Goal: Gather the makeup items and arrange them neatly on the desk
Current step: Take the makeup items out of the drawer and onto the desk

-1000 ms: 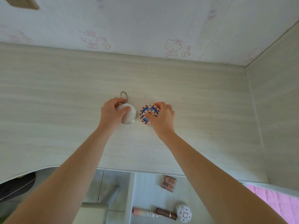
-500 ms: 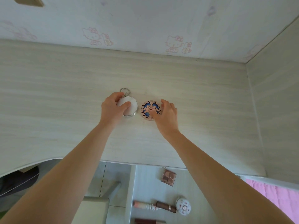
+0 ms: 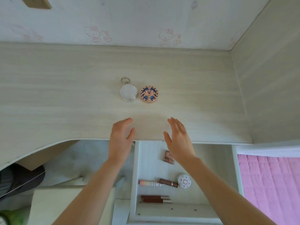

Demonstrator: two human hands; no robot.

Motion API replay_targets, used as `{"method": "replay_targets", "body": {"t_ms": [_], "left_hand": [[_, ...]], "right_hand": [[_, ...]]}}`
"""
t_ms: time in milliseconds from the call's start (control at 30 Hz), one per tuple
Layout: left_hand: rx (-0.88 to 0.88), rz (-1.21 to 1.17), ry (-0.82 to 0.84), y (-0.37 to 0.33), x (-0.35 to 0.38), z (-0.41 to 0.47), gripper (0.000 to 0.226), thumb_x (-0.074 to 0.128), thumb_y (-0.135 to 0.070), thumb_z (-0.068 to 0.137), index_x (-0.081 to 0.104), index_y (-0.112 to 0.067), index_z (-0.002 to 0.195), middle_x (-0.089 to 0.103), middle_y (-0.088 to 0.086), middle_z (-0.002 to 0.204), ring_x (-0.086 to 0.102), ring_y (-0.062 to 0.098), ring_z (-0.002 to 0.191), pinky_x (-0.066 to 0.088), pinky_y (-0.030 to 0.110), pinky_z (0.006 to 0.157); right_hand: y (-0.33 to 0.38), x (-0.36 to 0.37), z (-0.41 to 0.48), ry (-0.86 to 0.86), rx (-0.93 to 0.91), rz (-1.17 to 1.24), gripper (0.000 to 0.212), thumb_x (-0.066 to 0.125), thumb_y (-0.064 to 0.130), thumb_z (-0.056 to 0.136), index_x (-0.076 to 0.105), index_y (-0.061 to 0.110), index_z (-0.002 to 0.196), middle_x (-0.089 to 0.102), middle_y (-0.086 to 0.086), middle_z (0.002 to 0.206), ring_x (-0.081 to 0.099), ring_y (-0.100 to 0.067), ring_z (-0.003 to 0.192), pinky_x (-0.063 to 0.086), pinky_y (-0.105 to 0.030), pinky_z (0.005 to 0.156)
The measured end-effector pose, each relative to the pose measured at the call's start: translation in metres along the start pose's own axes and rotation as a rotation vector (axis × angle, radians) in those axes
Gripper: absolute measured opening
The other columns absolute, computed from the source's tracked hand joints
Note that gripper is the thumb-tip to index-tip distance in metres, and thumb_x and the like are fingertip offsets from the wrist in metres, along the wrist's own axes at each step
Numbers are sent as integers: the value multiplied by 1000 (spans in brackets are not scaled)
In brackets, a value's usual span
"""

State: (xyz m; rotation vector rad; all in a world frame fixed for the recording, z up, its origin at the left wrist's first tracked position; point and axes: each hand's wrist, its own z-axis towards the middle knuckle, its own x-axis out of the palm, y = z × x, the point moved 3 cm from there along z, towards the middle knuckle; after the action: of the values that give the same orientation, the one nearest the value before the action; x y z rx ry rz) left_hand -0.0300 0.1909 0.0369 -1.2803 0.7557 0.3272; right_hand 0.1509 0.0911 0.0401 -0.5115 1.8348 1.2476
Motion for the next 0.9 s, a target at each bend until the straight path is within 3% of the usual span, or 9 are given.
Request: {"method": "replay_targets", "body": {"t_ms": [67, 233, 367, 433, 567, 667, 800, 900], "left_hand": [[24, -23, 36, -7, 4, -28, 33, 69, -3, 84, 65, -8, 117, 58, -8, 110, 55, 17, 110, 30, 3, 97], [76, 6, 202, -16, 26, -92, 33, 65, -11, 89, 63, -12, 121, 63, -1, 119, 52, 13, 117, 31, 6, 101], [96, 79, 304, -11, 52, -124, 35, 67, -9, 86, 64, -10, 121, 64, 3, 121, 55, 19, 119, 48, 33, 98], [127, 154, 365, -5, 70, -134, 35, 68, -9, 85, 64, -9, 120, 65, 4, 120, 56, 23, 119, 51, 36, 95], [153, 290, 509, 7, 111, -144, 40, 64, -14, 89, 58, -9, 128, 61, 6, 128, 50, 27, 126, 47, 40, 101], [178, 357, 620, 10, 147, -139, 53, 59, -20, 92, 42, -12, 142, 48, 4, 143, 37, 24, 135, 38, 35, 108], [194, 473, 657, 20, 186, -121, 57, 53, -19, 94, 33, -13, 146, 33, 3, 151, 28, 24, 139, 33, 35, 110], [184, 571, 668, 29, 204, -113, 58, 52, -19, 95, 29, -16, 147, 33, 4, 148, 31, 26, 135, 37, 36, 104]], "right_hand": [[-8, 5, -27, -6, -14, -27, 48, 49, 19, 97, 38, 6, 142, 35, -8, 151, 23, -21, 143, 24, -31, 116], [-35, 22, -89, -48, 17, -41, 41, 57, 13, 93, 51, 3, 132, 48, -11, 141, 36, -26, 138, 39, -37, 107], [-66, 36, -127, 53, 126, -56, 45, 53, 18, 95, 45, 8, 137, 43, -6, 145, 29, -22, 141, 41, -38, 107], [-83, 44, -140, 108, 180, -65, 46, 50, 20, 96, 41, 9, 140, 41, -5, 146, 27, -21, 142, 39, -35, 107], [-117, 61, -153, 175, 270, -66, 44, 50, 24, 96, 43, 11, 138, 46, -5, 140, 34, -20, 134, 39, -30, 103], [-139, 75, -151, 221, 372, -39, 48, 51, 28, 96, 39, 14, 140, 43, -4, 141, 35, -22, 131, 41, -33, 100], [-159, 93, -147, 256, 524, 2, 56, 54, 34, 94, 33, 17, 143, 38, -5, 142, 37, -26, 128, 44, -38, 97], [-168, 104, -145, 294, 617, 52, 61, 58, 40, 90, 33, 19, 142, 37, -7, 140, 38, -29, 125, 43, -40, 95]]}}
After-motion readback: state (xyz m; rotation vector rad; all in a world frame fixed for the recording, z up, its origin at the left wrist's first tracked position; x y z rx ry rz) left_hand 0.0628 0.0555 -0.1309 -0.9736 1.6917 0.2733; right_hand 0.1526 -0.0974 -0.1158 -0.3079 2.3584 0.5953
